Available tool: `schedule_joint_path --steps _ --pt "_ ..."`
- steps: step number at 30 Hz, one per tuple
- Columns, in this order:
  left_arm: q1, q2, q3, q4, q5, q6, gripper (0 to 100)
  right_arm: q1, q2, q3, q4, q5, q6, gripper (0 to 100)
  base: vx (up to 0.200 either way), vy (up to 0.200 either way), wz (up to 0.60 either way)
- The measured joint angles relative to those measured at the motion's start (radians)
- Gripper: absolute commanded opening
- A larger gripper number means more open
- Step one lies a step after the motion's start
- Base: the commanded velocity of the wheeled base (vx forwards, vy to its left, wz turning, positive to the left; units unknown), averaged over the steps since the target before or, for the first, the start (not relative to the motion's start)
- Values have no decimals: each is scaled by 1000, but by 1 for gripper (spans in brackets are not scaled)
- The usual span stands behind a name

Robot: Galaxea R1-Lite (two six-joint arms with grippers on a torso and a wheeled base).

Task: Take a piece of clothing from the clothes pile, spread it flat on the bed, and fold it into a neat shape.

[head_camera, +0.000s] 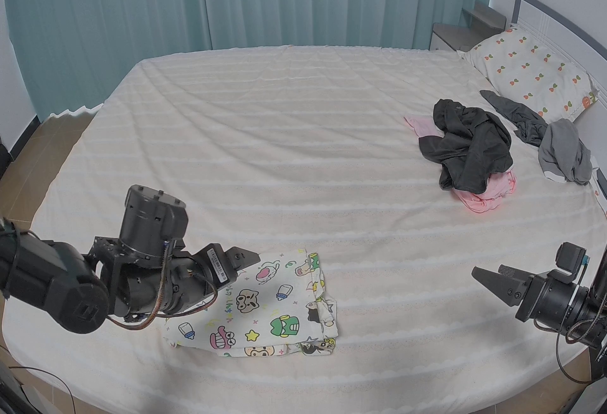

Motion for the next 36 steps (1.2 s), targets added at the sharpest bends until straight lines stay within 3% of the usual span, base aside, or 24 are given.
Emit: schedule_joint_path --steps 10,26,36 --pt "25 -42 85 -80 -70 -120 100 54 33 9 39 6 10 100 0 40 0" --pt "131 -62 123 -116 -156 -130 100 111 384 -188 31 74 24 100 0 200 0" --pt "142 -64 150 -122 -160 -131 100 117 634 -323 31 76 25 100 0 0 0"
